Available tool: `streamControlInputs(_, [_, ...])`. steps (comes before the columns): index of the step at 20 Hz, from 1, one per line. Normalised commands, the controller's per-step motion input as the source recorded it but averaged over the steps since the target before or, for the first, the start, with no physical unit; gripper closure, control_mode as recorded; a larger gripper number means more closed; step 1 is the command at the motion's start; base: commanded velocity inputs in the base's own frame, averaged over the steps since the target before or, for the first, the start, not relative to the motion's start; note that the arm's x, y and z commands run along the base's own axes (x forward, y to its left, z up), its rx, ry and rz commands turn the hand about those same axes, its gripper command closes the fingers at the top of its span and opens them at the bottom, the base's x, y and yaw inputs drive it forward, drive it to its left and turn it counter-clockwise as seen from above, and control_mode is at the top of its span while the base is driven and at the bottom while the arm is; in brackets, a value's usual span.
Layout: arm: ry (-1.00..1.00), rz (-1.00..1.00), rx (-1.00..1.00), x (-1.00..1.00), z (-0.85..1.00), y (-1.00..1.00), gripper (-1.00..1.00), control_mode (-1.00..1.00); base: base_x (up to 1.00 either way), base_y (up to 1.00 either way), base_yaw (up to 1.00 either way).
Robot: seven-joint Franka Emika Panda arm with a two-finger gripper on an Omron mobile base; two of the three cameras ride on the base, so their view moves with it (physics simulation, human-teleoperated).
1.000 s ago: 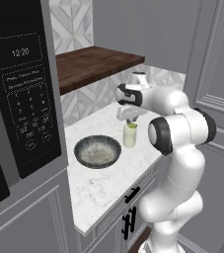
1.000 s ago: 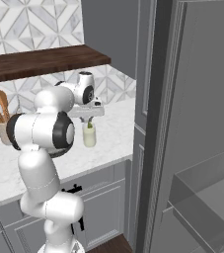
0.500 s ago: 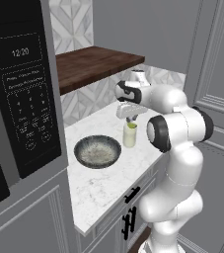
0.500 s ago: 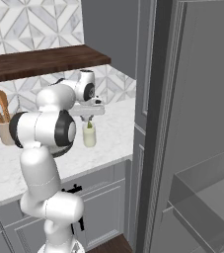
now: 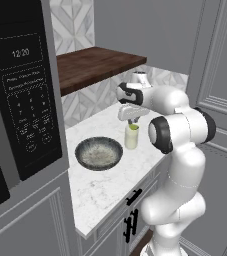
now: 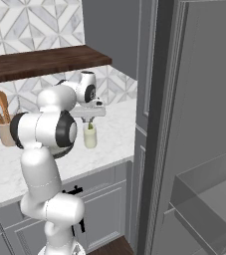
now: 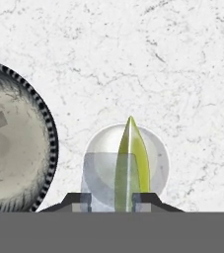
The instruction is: Grab a lemon wedge from the fridge and one ice cube from the ice bowl, and put them in the glass of lemonade.
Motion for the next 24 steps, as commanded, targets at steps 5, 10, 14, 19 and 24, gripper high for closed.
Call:
streamControlInputs(5, [0.00, 0.00, 0.00, 0.03, -0.02, 0.00, 1.00, -1.00, 0.00, 0.00, 0.00])
streamControlInputs(10, [0.00, 0.00, 0.00, 0.00, -0.02, 0.00, 1.00, -1.00, 0.00, 0.00, 0.00])
streamControlInputs(14, [0.00, 0.00, 0.00, 0.00, 0.00, 0.00, -1.00, -1.00, 0.00, 0.00, 0.00])
streamControlInputs(19, [0.00, 0.00, 0.00, 0.00, 0.00, 0.00, -1.00, -1.00, 0.00, 0.00, 0.00])
streamControlInputs(24, [0.00, 0.00, 0.00, 0.00, 0.00, 0.00, -1.00, -1.00, 0.00, 0.00, 0.00])
